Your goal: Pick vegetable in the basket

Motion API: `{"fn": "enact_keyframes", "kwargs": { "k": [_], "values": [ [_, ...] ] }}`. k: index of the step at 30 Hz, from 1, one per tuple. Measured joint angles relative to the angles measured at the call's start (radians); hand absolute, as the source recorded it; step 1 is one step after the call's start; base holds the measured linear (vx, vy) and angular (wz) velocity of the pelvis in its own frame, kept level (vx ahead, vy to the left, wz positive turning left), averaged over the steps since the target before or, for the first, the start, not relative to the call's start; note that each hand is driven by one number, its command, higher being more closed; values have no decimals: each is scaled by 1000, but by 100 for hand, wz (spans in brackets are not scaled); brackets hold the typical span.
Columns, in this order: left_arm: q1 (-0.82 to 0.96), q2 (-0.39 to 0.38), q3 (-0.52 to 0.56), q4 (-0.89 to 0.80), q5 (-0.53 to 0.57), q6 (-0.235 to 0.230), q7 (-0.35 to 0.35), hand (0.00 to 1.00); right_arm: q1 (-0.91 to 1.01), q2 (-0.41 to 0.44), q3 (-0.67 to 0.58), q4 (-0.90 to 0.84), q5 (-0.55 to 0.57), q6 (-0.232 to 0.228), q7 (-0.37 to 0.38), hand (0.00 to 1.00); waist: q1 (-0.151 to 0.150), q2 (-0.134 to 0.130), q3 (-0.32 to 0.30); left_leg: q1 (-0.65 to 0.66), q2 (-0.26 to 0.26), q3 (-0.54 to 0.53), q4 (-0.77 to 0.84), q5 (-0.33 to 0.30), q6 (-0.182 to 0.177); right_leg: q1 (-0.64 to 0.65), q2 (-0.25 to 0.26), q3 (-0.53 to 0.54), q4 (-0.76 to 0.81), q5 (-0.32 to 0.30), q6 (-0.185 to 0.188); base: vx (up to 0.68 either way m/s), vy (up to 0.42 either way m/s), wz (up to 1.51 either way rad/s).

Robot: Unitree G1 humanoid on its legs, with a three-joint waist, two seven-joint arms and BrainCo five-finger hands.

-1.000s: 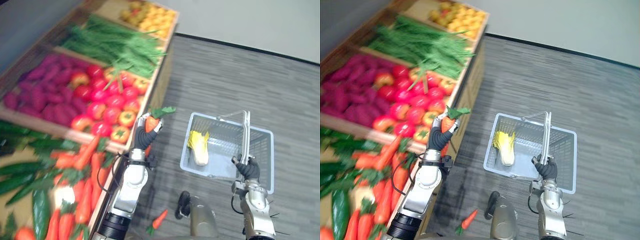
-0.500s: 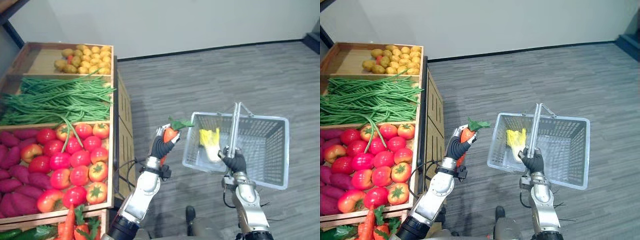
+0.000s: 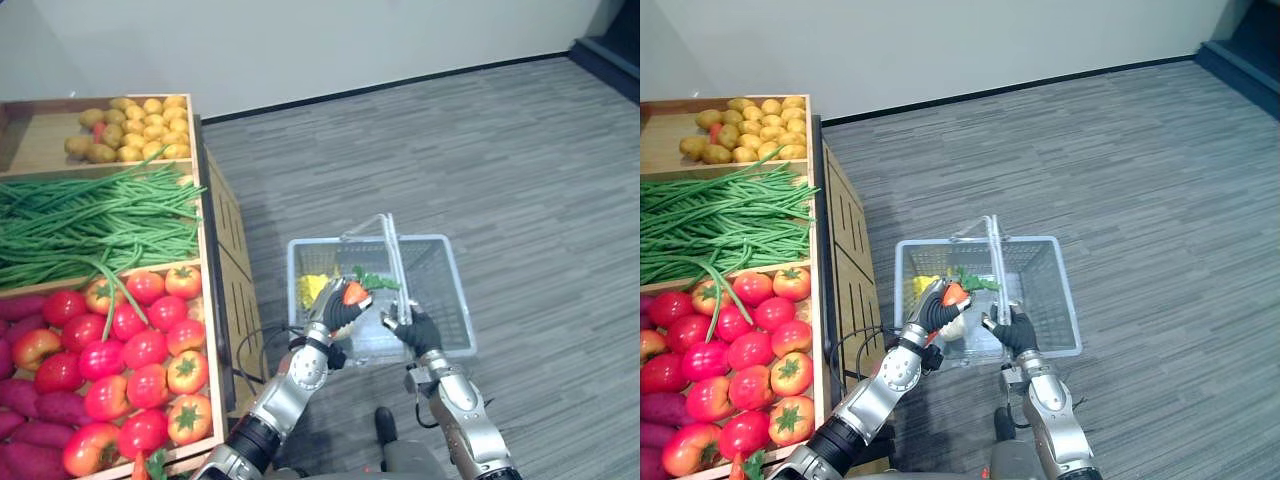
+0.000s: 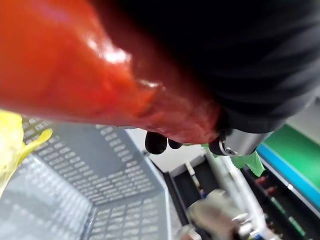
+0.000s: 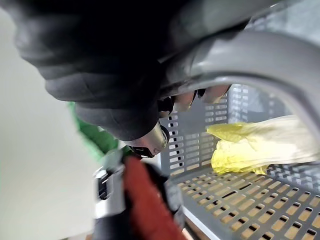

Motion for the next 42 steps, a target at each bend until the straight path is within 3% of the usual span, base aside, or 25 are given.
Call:
{"fn": "enact_keyframes", "kwargs": {
  "k": [1,10,17,21,25,33,36,42],
  "values": [
    [-9,5,-2,39,17,11,-16,0,1,-1,17,-6,31,0,14,100,-1,-9,-5,-1,0,3,-5,0,0,-1,1,4,-10,7,-1,-52,-16,-12],
    [-60,8,1,105,65,46,-34,0,5,-53,114,-64,143,9,96,100,-24,-13,-7,-1,1,11,-7,-1,0,-3,2,14,-23,19,-2,-43,-12,-4],
    [-81,5,3,89,65,52,-29,0,29,-66,95,-68,137,9,94,100,-25,-13,-7,-4,1,15,-9,0,0,-4,-1,18,-35,28,0,-27,-10,-2],
    [-59,4,1,-13,51,36,-25,0,63,-54,23,-68,60,9,81,100,-24,-12,-7,-7,1,-2,-7,0,0,3,-8,0,-35,28,1,-38,-11,11],
    [28,-1,6,-119,-46,-9,-39,0,80,-28,-61,-57,-86,9,23,100,-22,-8,-8,-9,-1,-9,-6,0,1,4,-13,-4,-35,28,1,-51,-11,5],
    [244,-10,131,-257,-338,-18,-125,0,91,-10,-315,-22,-332,22,-116,100,-13,9,-17,-16,1,-20,-6,1,2,5,-14,-15,-38,28,1,-35,-18,4],
    [308,8,198,-309,-427,-25,-149,0,117,-13,-395,-16,-386,22,-134,100,-3,9,-17,-22,1,-38,-7,6,4,7,-14,-32,-38,28,1,-37,-27,15],
    [406,31,351,-308,-489,-37,-170,0,145,-30,-460,67,-419,26,-147,100,8,10,-17,-24,1,-67,-6,6,4,23,-15,-65,-39,25,4,-57,-24,14]
  ]
}}
